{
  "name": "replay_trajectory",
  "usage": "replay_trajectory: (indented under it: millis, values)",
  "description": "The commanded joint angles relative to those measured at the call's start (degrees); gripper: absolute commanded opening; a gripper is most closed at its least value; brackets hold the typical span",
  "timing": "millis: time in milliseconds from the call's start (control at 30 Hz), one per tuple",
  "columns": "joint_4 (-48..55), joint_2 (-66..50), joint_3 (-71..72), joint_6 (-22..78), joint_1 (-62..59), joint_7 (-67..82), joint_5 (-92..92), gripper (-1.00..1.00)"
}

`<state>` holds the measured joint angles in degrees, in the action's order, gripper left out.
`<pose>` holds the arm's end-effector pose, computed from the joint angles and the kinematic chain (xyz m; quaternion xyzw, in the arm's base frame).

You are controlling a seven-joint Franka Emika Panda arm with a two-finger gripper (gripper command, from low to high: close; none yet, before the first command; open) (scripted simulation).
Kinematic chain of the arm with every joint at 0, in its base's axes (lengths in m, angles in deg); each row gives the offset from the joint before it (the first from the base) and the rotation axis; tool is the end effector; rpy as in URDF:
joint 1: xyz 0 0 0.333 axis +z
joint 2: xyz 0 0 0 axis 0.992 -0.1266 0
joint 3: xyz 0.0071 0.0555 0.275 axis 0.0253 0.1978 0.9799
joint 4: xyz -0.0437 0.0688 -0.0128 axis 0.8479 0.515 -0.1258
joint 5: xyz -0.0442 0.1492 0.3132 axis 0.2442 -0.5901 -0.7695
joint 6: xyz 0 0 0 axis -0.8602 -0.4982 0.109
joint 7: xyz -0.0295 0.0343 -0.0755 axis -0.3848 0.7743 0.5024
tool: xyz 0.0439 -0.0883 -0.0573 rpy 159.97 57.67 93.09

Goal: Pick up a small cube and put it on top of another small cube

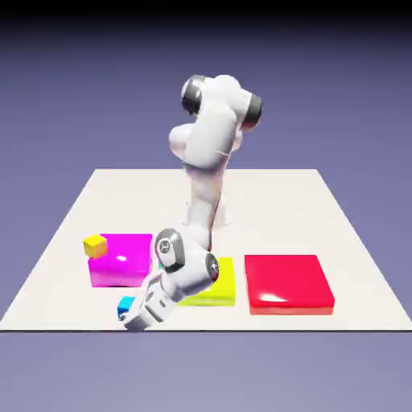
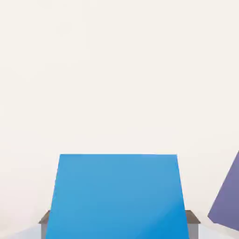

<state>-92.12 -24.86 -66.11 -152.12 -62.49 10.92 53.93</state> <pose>0.4804 -0.0978 0.1260 0.8492 0.2691 -0.2092 0.4034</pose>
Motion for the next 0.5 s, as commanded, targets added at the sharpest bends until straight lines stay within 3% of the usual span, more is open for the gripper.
replay_trajectory:
  millis: [0,467]
  values:
    - [-0.2,1.5,-0.1,1.3,1.1,0.1,-0.7,-1.0]
    - [-11.4,23.2,24.3,26.5,0.4,-9.1,-15.5,-1.0]
